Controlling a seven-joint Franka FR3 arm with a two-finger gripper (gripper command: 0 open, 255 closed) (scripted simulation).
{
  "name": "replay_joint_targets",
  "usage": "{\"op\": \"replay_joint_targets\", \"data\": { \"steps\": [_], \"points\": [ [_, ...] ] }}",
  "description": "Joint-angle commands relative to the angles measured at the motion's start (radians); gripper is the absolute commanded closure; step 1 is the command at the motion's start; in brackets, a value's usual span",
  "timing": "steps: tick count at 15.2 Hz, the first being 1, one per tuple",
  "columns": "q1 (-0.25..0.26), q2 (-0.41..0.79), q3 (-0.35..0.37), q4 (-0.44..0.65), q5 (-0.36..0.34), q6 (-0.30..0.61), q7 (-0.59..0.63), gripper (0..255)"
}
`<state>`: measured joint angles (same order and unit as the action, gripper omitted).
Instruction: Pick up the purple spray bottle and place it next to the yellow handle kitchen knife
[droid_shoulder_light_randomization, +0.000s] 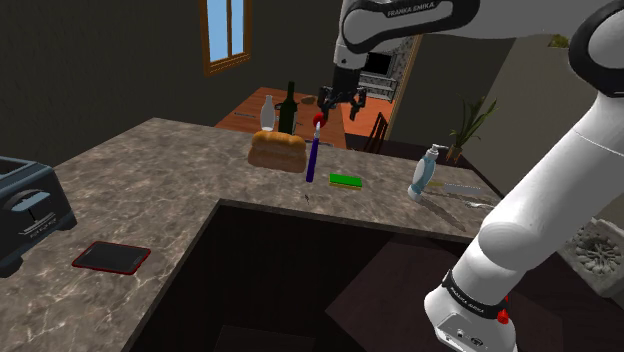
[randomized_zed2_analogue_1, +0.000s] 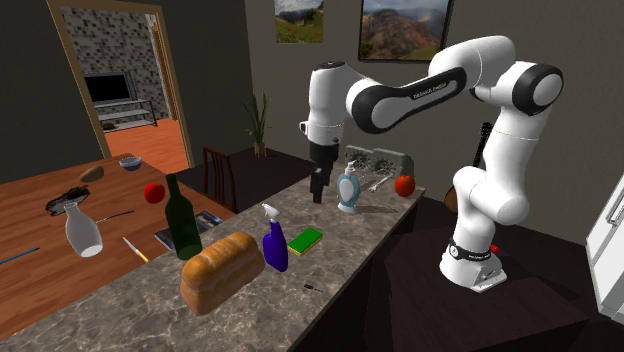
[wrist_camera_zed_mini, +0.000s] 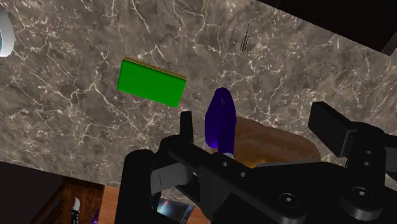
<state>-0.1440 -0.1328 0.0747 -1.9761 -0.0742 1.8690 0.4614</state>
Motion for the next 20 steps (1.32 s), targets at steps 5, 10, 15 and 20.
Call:
{"op": "replay_joint_targets", "data": {
  "steps": [5,10,15,20],
  "points": [
    [-0.026,0.216,-0.023,0.172,0.012,0.045,0.086,0],
    [-0.047,0.402,-0.047,0.351,0.033,0.055,0.146,0],
    [-0.054,0.467,-0.054,0.382,0.041,0.089,0.162,0],
    [-0.055,0.483,-0.055,0.343,0.04,0.144,0.163,0]
  ]
}}
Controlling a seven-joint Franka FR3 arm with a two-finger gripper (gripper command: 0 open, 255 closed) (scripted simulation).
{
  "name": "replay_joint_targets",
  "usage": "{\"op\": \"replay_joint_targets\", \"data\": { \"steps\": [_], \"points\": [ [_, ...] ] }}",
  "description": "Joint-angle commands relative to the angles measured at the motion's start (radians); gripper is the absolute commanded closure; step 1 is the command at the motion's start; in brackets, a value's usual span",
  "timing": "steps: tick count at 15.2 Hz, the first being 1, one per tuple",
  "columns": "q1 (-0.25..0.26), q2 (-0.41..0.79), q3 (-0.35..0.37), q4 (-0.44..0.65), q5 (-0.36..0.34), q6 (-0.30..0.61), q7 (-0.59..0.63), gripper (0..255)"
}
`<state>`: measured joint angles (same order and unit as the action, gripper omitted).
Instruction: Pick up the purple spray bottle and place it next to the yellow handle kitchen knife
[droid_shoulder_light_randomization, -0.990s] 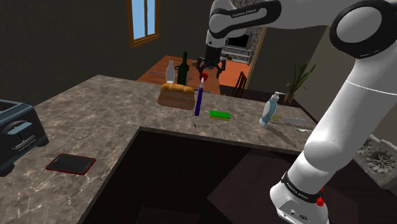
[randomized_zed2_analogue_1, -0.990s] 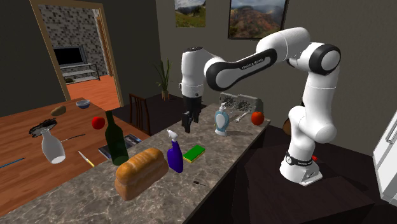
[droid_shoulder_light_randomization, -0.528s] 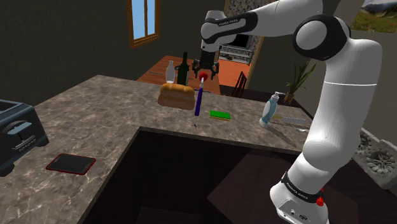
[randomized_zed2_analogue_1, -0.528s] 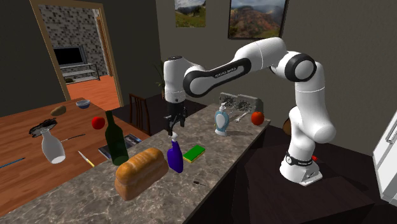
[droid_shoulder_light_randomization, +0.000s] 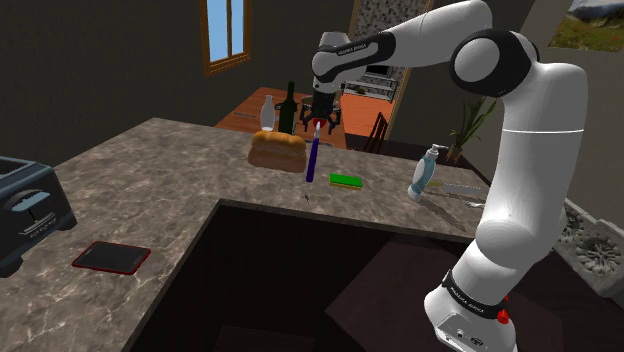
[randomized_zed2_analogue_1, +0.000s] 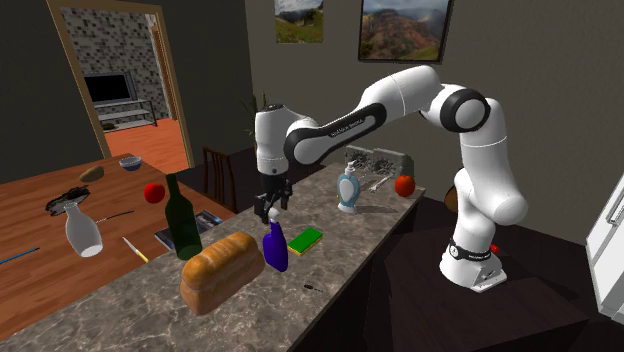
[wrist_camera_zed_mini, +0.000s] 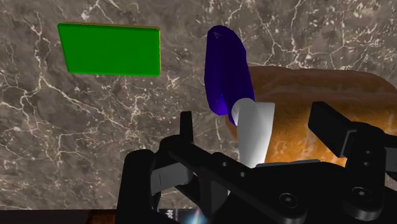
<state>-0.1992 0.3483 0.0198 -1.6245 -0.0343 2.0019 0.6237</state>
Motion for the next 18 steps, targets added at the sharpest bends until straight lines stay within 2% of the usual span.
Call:
{"op": "replay_joint_targets", "data": {
  "steps": [1,7,8,18],
  "points": [
    [0.0,0.002,0.0,-0.008,0.0,0.011,0.0,0],
    [0.0,0.002,0.0,-0.008,0.0,0.011,0.0,0],
    [0.0,0.002,0.0,-0.008,0.0,0.011,0.0,255],
    [0.0,-0.002,0.0,0.0,0.0,-0.001,0.0,255]
  ]
}}
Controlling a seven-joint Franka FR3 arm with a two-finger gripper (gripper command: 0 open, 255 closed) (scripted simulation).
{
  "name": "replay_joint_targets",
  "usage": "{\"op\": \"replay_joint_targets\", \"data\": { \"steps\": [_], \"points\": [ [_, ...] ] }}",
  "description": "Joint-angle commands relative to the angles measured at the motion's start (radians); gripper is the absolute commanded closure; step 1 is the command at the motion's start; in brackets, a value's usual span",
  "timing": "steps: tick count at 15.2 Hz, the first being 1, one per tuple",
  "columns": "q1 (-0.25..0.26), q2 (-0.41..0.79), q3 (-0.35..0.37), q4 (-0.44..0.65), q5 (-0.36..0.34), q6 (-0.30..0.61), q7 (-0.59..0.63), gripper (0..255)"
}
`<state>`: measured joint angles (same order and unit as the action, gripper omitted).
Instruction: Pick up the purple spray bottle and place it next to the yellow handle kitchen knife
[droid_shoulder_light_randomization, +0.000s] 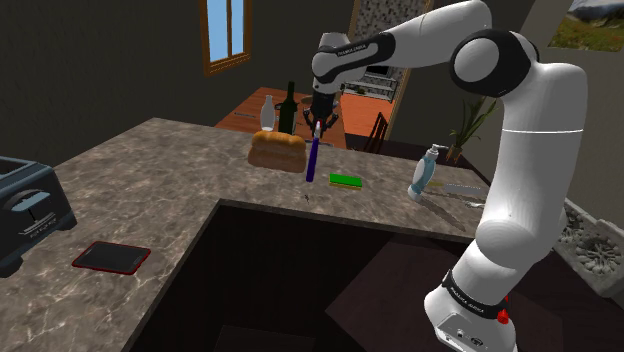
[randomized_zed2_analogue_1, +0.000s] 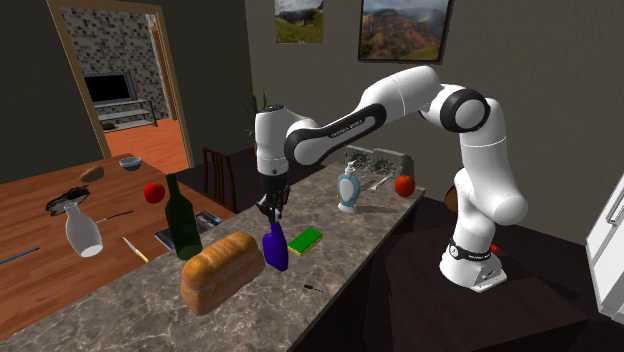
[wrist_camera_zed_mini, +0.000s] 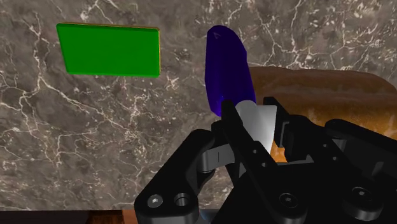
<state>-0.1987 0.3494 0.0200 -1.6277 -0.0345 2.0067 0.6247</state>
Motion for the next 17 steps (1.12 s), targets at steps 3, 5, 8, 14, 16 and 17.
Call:
{"op": "replay_joint_targets", "data": {
  "steps": [3,5,8,14,16,17],
  "points": [
    [0.0,-0.012,0.0,0.031,0.001,-0.043,-0.002,255],
    [0.0,-0.017,0.0,0.051,0.001,-0.067,-0.003,255],
    [0.0,-0.023,0.0,0.083,0.002,-0.105,-0.004,255],
    [0.0,-0.028,0.001,0.155,0.003,-0.183,-0.006,255],
    [0.0,-0.028,0.001,0.182,0.003,-0.21,-0.006,255],
    [0.0,-0.028,0.001,0.197,0.003,-0.224,-0.007,255]
  ]
}}
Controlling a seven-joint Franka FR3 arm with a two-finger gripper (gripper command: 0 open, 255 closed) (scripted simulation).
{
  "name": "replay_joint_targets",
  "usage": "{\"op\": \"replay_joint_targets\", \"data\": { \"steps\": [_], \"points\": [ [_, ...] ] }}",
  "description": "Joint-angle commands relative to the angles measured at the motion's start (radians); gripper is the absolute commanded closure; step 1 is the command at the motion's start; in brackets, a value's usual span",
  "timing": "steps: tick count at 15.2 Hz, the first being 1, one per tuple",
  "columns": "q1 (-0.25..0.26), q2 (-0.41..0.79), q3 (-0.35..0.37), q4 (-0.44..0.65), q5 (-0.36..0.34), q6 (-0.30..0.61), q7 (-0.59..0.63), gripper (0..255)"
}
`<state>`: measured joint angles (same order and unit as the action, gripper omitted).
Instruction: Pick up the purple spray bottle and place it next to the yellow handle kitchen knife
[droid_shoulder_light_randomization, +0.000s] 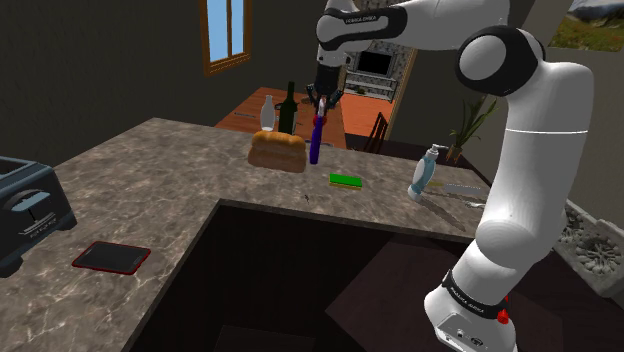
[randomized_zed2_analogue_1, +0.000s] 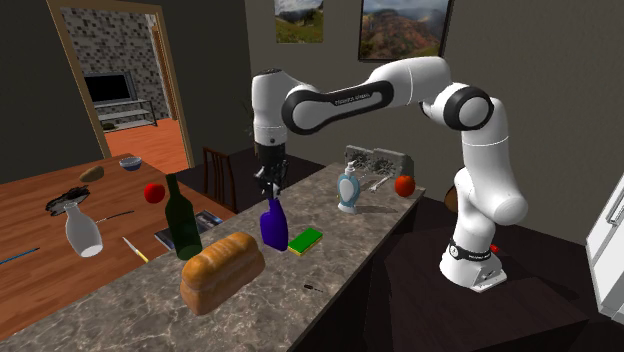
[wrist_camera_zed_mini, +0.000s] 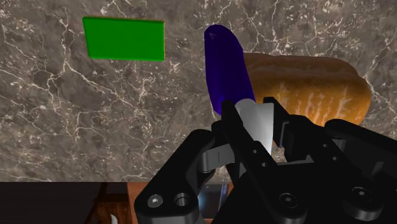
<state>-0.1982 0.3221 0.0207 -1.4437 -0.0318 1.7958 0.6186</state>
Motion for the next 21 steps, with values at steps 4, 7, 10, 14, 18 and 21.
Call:
{"op": "replay_joint_targets", "data": {
  "steps": [4,7,10,14,18,21],
  "points": [
    [0.0,0.004,0.0,0.073,0.0,-0.069,-0.002,255],
    [-0.019,-0.064,-0.009,-0.006,0.005,-0.058,-0.03,255],
    [-0.048,-0.158,-0.025,-0.107,0.01,-0.05,-0.075,255],
    [-0.084,-0.271,-0.052,-0.216,0.013,-0.052,-0.139,255],
    [-0.118,-0.37,-0.086,-0.299,0.011,-0.067,-0.206,255],
    [-0.142,-0.436,-0.114,-0.347,0.005,-0.084,-0.258,255]
  ]
}}
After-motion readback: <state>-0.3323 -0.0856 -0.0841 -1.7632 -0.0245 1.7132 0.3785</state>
